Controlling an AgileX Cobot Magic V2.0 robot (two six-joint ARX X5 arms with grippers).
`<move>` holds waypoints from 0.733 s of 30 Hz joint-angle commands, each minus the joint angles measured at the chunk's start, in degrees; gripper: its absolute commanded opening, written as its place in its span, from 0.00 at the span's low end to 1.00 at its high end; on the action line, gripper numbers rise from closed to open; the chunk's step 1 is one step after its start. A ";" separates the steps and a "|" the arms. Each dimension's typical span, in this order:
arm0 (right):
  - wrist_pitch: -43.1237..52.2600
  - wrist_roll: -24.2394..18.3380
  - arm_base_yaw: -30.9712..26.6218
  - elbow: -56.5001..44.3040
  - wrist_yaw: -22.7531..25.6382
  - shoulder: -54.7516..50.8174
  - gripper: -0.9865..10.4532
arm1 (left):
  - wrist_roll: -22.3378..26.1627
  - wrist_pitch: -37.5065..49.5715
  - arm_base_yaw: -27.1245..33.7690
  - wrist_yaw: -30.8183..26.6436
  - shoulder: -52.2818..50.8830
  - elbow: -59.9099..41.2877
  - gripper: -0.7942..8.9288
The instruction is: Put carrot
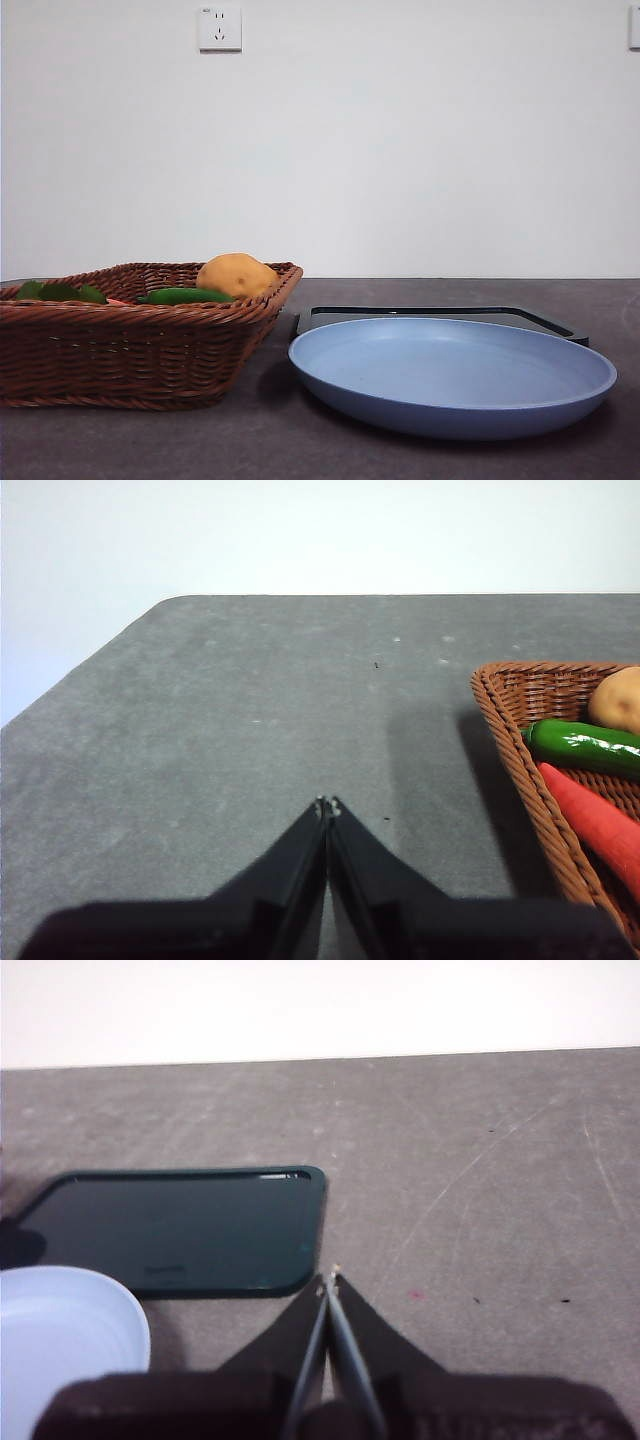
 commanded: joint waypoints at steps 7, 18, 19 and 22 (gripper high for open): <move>1.09 28.57 0.04 -0.39 -0.04 -0.22 0.09 | -16.79 1.86 0.11 12.87 -0.26 -0.63 0.09; -0.55 35.26 0.04 2.40 -12.26 0.63 0.09 | -24.74 -1.09 0.11 21.11 -0.26 2.71 0.09; -1.42 35.23 0.04 3.58 -12.28 1.22 0.09 | -24.74 -2.69 0.11 21.11 -0.26 3.98 0.09; -4.52 34.71 0.04 8.07 -12.24 3.89 0.09 | -24.65 -7.67 0.11 21.11 0.81 8.63 0.09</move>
